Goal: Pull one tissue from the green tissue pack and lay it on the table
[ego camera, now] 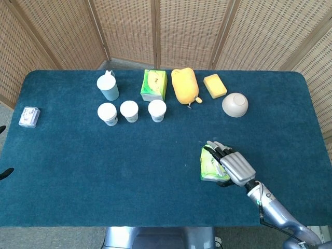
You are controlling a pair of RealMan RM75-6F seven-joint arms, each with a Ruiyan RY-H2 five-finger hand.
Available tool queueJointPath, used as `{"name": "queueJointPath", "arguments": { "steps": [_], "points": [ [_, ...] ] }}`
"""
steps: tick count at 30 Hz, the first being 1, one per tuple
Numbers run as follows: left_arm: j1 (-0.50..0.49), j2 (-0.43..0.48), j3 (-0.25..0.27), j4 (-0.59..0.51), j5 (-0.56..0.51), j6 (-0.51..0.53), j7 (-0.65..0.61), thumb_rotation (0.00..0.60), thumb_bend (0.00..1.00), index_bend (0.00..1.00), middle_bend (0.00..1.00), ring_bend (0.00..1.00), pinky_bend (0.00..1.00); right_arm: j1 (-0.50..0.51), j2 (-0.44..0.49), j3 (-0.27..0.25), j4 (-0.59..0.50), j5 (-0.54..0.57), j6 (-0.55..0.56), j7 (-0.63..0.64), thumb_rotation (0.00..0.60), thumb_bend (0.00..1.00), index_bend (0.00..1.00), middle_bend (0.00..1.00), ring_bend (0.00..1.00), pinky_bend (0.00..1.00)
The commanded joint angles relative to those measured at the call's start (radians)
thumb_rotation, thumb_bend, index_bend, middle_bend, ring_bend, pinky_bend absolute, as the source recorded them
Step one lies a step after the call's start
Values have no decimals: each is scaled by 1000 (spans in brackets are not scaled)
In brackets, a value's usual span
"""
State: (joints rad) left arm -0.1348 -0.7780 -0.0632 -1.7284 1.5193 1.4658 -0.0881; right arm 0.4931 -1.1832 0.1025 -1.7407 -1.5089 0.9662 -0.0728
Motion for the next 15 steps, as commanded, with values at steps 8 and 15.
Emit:
{"name": "queueJointPath", "arguments": {
  "steps": [8,15],
  "points": [
    [7,5,0,5,-16,-1,2,600,0,0,0,0,0,29,-56,1,92,33,-3,-13,600,44,289,275,140,242],
    [8,6,1,5,-17,-1,1,600,0,0,0,0,0,25,-60,-14,111,3,33,2,600,258,392,377,225,252]
  ]
}}
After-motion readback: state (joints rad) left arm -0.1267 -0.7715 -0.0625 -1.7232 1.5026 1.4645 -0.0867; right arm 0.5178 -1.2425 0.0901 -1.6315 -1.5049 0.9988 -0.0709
